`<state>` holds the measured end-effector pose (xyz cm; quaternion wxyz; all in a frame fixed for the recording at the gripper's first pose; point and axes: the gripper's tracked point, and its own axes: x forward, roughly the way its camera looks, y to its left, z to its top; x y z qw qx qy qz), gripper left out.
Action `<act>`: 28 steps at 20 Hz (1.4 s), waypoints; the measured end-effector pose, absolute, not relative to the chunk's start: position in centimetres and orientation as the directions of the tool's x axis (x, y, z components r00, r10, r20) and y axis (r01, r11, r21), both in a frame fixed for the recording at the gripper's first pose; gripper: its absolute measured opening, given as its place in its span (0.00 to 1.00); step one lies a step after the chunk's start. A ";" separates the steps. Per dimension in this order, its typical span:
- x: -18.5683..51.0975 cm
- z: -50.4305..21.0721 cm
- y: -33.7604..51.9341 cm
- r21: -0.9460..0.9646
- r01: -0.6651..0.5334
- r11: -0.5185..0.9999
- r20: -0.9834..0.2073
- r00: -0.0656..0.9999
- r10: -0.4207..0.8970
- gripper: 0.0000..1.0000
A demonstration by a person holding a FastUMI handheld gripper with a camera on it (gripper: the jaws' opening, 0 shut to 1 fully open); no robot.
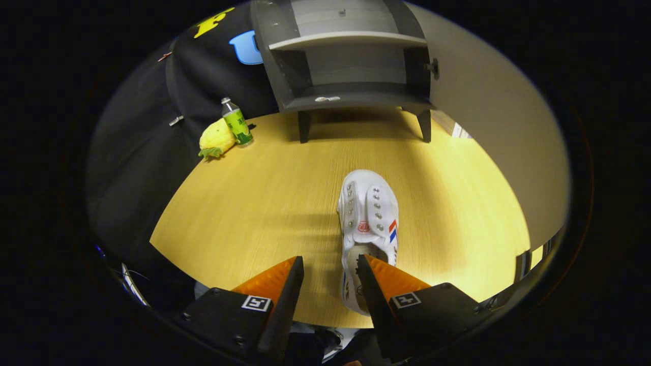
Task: Open the shoe cabinet door, grab the shoes and put them into the shoe cabinet, then close the shoe cabinet door.
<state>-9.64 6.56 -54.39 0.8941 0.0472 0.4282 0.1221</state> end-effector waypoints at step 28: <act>1.4 -50.9 4.6 0.105 -0.112 0.988 -0.540 0.828 0.151 0.06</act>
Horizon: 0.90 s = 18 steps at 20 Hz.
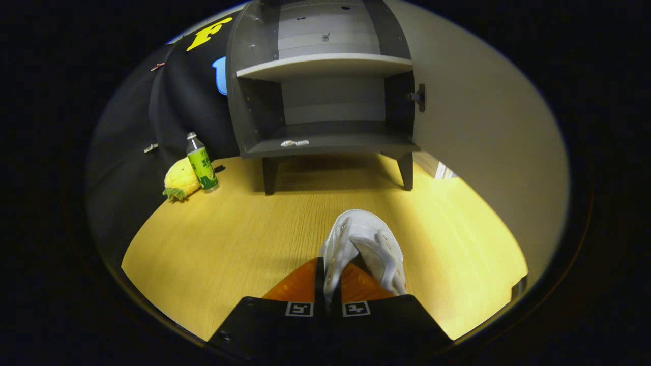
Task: Open the shoe cabinet door, grab the shoes and put them into the shoe cabinet, then close the shoe cabinet door.
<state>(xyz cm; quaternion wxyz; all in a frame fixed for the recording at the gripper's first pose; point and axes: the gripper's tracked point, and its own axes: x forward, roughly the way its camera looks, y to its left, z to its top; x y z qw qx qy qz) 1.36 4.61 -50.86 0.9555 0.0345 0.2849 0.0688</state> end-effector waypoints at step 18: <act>9.9 -23.7 6.2 0.089 -0.131 0.987 -0.377 0.913 0.155 0.06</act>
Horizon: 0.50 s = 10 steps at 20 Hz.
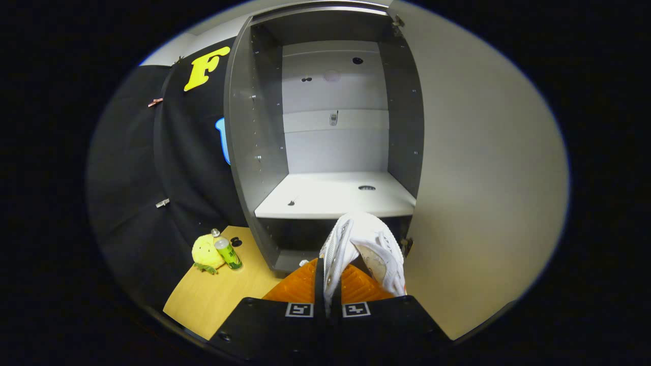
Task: Open the shoe cabinet door, grab the shoes and put them into the shoe cabinet, then close the shoe cabinet door.
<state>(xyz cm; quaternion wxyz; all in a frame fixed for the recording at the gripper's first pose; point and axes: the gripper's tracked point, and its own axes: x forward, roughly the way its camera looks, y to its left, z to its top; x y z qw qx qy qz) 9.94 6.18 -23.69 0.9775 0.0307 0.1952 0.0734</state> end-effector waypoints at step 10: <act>22.0 -16.2 8.2 0.046 -0.169 0.984 -0.311 0.934 0.175 0.06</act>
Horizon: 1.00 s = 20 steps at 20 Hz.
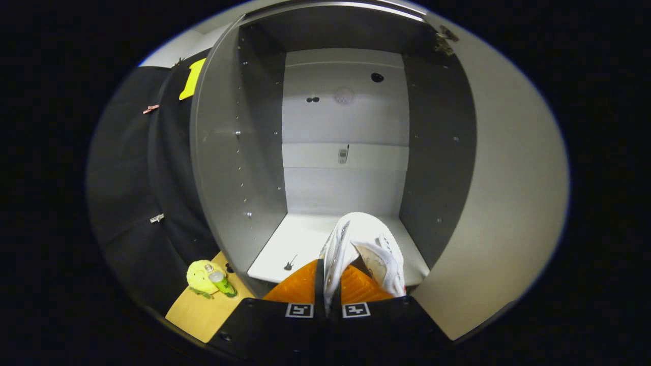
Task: Open the shoe cabinet door, grab the shoes and put them into the shoe cabinet, then close the shoe cabinet door.
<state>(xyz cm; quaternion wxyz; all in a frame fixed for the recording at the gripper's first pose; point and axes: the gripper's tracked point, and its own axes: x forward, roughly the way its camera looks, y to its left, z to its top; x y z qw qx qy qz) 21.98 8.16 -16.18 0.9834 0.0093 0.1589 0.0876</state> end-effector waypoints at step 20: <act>39.6 -26.1 11.2 -0.171 -0.165 0.971 -0.447 0.892 0.073 0.06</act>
